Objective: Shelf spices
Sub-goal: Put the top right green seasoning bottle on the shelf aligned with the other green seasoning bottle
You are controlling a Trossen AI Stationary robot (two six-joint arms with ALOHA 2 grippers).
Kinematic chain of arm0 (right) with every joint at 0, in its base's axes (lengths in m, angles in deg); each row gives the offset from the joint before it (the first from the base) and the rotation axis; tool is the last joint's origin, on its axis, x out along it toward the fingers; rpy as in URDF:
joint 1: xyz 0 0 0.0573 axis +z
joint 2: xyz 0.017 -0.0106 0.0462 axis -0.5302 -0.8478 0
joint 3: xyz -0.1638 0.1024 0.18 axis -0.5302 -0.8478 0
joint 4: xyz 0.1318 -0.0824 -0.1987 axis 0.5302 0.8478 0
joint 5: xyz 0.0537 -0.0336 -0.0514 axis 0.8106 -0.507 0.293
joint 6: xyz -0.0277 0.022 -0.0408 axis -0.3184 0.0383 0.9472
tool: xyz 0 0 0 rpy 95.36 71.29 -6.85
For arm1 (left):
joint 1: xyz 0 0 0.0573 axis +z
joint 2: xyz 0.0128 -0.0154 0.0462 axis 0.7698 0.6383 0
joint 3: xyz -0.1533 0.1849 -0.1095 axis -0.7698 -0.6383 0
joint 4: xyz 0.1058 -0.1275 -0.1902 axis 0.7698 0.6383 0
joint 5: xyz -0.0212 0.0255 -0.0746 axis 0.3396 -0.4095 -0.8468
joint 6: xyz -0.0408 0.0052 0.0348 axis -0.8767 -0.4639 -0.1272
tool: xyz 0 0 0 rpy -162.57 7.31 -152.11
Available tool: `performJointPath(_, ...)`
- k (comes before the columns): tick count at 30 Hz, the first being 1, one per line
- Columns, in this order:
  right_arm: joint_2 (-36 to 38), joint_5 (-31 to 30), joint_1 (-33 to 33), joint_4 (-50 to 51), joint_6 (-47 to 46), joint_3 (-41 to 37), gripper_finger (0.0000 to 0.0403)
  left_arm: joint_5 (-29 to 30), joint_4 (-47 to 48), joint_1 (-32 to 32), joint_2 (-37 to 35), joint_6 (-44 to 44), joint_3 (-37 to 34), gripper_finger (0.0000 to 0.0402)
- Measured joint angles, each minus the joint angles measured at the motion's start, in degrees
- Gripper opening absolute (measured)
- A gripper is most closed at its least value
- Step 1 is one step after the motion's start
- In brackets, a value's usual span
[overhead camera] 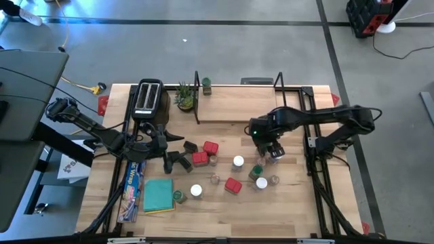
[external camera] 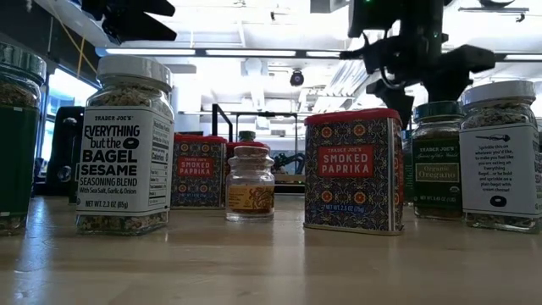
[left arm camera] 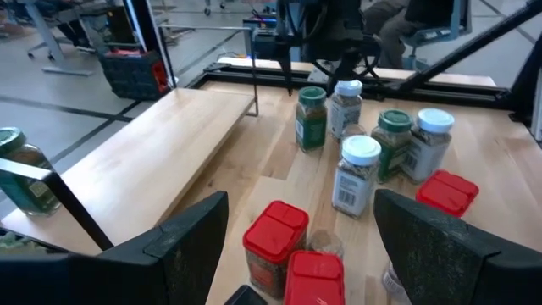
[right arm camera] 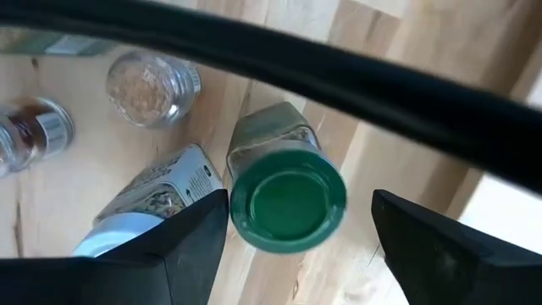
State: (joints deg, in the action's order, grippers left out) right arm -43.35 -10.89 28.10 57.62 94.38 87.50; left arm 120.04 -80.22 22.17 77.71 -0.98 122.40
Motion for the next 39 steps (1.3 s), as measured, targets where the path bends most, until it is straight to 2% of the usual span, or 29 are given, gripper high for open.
performJointPath(6, -2.5, 0.0, 0.5, -0.6, 3.5, 0.0, 0.0278, -0.4, 0.0, 0.0, 0.0, 0.0, 0.0, 0.0291)
performJointPath(13, -5.3, -3.9, 1.9, -0.9, 5.7, 0.0, 0.0225, -1.4, 0.0, 0.0, 0.0, -0.4, 0.0, 0.0291)
performJointPath(16, -5.5, -3.7, 2.2, -0.7, 4.8, 0.0, 0.0193, -1.4, 0.0, 0.0, 0.0, -0.4, 0.0, 0.0291)
performJointPath(21, -5.4, -6.1, 2.1, -1.9, -3.0, 2.4, 0.0193, -1.4, -0.2, 0.0, 0.0, -0.5, 0.0, 0.0291)
performJointPath(26, -6.4, -6.5, -0.3, -2.2, -8.4, 12.8, 0.0193, -1.5, -0.9, -0.1, -0.9, -1.4, 0.0, 0.0291)
performJointPath(31, -12.8, -10.6, -4.1, -2.1, -8.5, 28.9, 0.0193, -0.2, 0.0, -0.5, -4.1, -0.7, 0.0, 0.0291)
performJointPath(39, -32.9, -1.6, -12.6, 7.9, -8.6, 57.9, 0.0193, 0.0, 0.7, -0.5, -9.2, -1.2, 0.0, 0.0291)
